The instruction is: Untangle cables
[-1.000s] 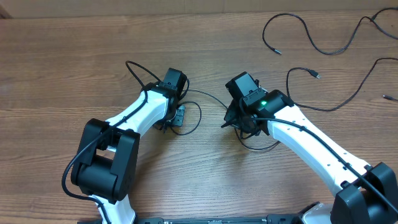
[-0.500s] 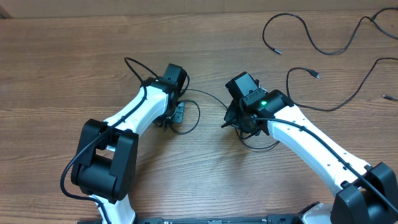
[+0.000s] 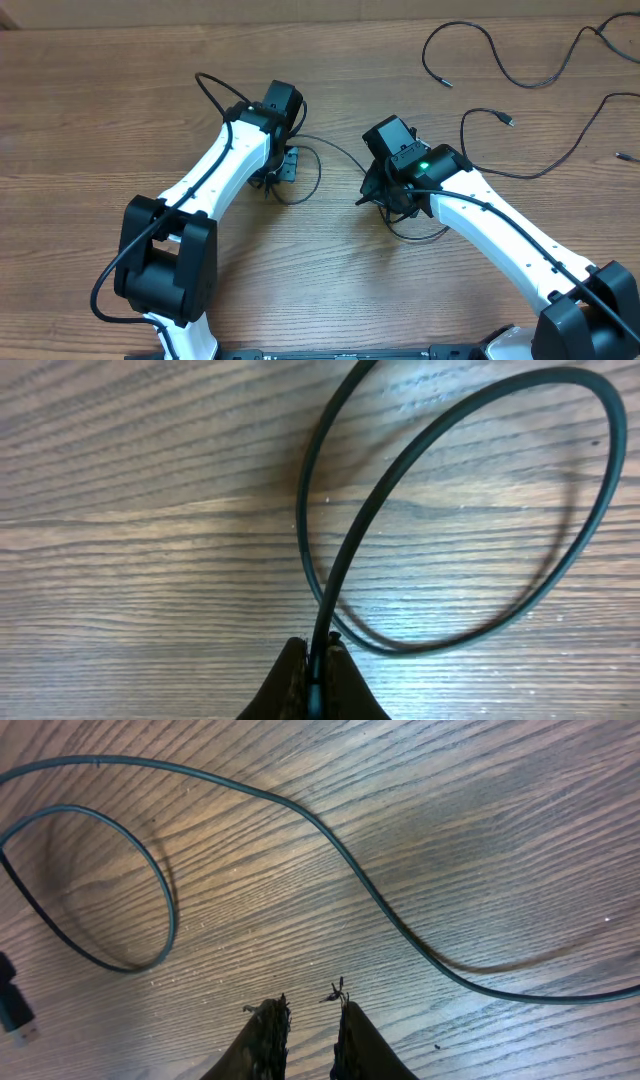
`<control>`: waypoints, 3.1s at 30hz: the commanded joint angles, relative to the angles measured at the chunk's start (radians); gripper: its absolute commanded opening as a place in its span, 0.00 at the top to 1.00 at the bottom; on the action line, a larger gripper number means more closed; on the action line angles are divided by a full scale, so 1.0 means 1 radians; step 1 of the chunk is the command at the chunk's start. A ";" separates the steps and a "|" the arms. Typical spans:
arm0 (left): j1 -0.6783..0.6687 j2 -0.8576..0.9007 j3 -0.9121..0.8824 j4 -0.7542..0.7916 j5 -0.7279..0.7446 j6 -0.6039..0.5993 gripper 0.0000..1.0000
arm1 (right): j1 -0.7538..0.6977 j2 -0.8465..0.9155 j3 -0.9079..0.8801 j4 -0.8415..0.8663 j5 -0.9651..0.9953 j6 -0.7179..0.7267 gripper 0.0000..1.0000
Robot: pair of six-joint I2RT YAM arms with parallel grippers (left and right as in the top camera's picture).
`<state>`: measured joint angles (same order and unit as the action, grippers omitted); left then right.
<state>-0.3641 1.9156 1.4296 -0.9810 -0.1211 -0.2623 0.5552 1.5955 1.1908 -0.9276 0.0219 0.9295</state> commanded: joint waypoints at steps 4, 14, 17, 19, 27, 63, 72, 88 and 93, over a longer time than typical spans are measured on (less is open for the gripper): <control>0.005 0.010 0.090 -0.061 0.087 -0.016 0.96 | -0.001 0.004 0.006 0.005 -0.001 0.006 0.82; 0.005 0.006 0.374 -0.269 0.169 -0.049 0.96 | -0.001 0.004 0.006 0.006 -0.001 0.006 0.82; 0.005 0.005 0.478 -0.333 0.214 -0.049 0.96 | -0.001 0.004 0.006 0.010 -0.001 0.006 0.81; 0.005 0.004 0.541 -0.371 0.248 -0.049 0.96 | -0.001 0.004 0.006 0.013 -0.001 0.006 0.81; 0.006 0.000 0.766 -0.485 0.372 -0.069 0.96 | -0.001 0.004 0.006 0.013 -0.001 0.006 0.81; 0.138 0.000 0.833 -0.709 0.010 -0.283 0.93 | -0.001 0.004 0.006 0.015 0.000 0.006 0.79; 0.115 0.000 0.704 -0.700 0.187 -0.132 0.95 | -0.001 0.004 0.006 0.022 -0.001 0.006 0.79; -0.034 0.002 0.427 -0.592 0.268 -0.021 0.94 | -0.033 0.004 0.006 -0.009 -0.001 0.005 0.81; -0.039 0.002 0.340 -0.587 0.269 -0.021 0.94 | -0.104 0.004 0.006 -0.024 -0.047 -0.019 0.81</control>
<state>-0.3981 1.9163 1.8069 -1.5715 0.1322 -0.3061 0.4877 1.5959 1.1908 -0.9539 0.0036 0.9279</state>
